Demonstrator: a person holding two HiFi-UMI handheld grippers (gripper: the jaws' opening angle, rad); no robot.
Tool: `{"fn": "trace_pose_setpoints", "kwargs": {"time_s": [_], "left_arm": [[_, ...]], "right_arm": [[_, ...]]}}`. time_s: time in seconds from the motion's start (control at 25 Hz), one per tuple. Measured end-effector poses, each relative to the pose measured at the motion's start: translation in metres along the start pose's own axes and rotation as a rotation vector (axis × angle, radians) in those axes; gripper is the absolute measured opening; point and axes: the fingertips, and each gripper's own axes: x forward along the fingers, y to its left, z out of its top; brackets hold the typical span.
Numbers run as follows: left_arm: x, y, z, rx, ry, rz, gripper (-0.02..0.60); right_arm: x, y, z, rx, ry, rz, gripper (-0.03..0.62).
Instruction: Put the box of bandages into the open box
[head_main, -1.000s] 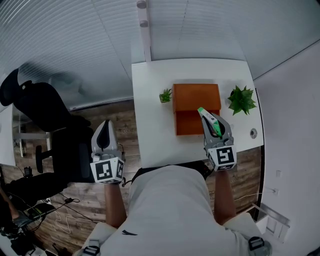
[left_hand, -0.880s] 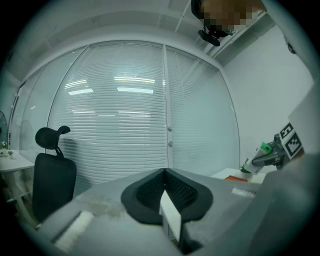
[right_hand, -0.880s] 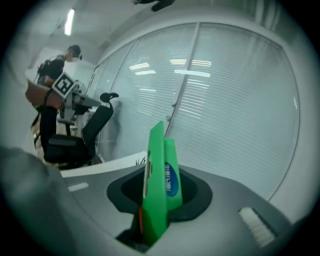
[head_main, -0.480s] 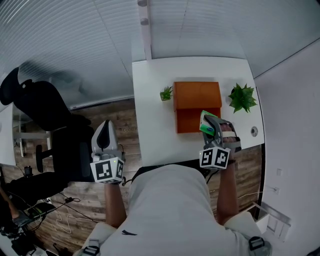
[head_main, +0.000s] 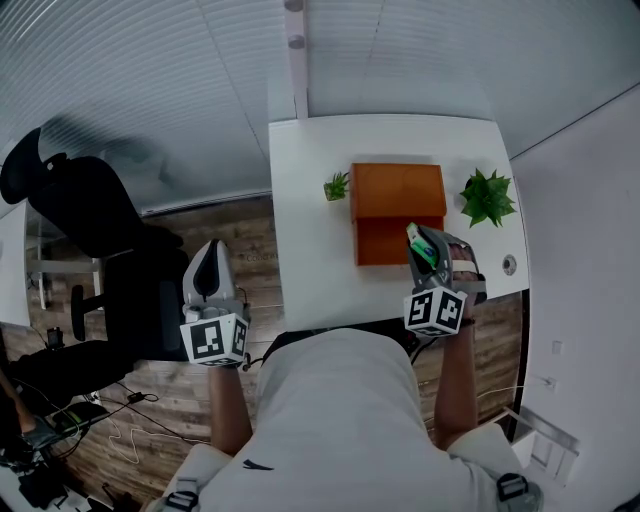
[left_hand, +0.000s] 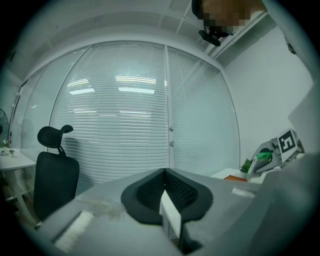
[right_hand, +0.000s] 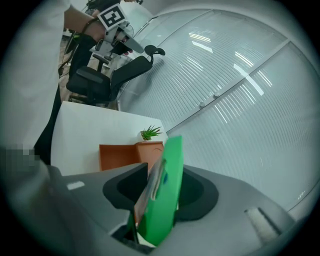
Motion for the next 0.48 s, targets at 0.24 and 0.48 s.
{"fn": "trace_pose_setpoints", "kwargs": {"time_s": [0.24, 0.48], "left_arm": [[-0.0005, 0.0021, -0.0012, -0.004, 0.001, -0.001, 0.006], [0.0023, 0.0007, -0.0010, -0.006, -0.002, -0.008, 0.006]], "right_arm": [[0.0015, 0.0014, 0.0019, 0.022, 0.002, 0.017, 0.187], [0.0018, -0.0040, 0.0009, 0.035, 0.013, 0.008, 0.199]]}}
